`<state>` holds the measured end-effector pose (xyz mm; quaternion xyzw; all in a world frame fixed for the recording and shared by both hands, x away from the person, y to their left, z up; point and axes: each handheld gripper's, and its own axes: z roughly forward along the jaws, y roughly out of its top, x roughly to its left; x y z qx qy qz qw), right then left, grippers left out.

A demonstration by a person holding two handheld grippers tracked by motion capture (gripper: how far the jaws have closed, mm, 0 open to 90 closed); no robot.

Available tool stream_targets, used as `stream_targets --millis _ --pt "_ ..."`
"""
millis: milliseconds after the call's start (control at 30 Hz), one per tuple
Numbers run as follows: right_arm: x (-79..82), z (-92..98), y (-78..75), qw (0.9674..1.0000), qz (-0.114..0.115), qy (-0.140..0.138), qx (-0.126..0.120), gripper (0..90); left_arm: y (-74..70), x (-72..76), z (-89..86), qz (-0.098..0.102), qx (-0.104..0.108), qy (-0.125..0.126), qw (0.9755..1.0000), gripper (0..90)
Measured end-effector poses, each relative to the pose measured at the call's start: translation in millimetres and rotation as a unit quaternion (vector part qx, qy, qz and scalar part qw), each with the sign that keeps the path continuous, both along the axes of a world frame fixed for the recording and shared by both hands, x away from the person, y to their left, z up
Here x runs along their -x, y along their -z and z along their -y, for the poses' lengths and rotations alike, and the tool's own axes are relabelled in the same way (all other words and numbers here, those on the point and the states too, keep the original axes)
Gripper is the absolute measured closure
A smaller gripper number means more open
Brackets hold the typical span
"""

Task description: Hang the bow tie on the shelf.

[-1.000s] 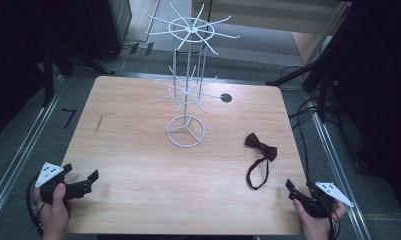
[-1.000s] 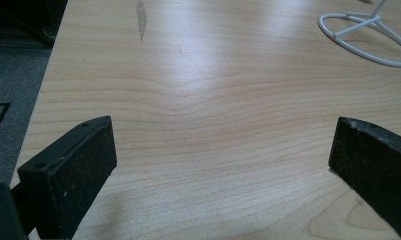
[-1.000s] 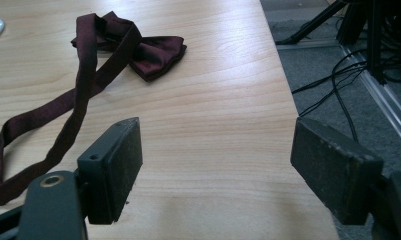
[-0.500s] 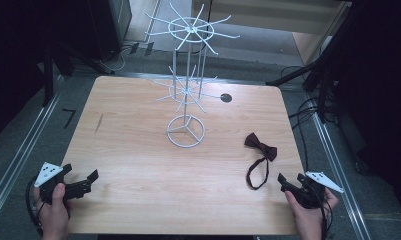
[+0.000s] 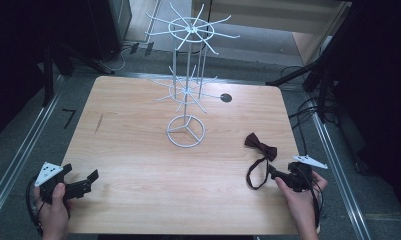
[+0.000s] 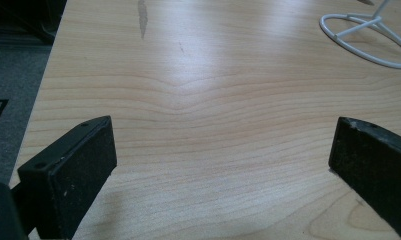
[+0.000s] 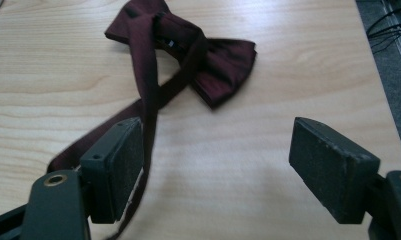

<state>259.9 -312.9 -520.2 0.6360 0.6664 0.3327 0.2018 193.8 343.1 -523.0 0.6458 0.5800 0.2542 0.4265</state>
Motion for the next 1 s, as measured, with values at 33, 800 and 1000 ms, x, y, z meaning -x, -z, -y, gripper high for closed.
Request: stream_targets --millis 33,800,1000 --pt "-3.5 -2.1 -2.3 1.0 -0.003 -0.004 0.004 22.3 0.0 0.0 0.0 0.0 0.0 0.0 1.0 0.0" --pt "-71.9 -32.7 -14.4 0.9916 -0.115 -0.039 0.046 24.1 0.3 -0.8 -0.9 -0.003 0.005 0.0 1.0 0.0" --pt "-82.2 -28.5 -6.6 0.9886 -0.125 -0.05 0.068 27.9 0.2 -0.9 -1.1 -0.005 0.006 0.001 1.0 0.0"
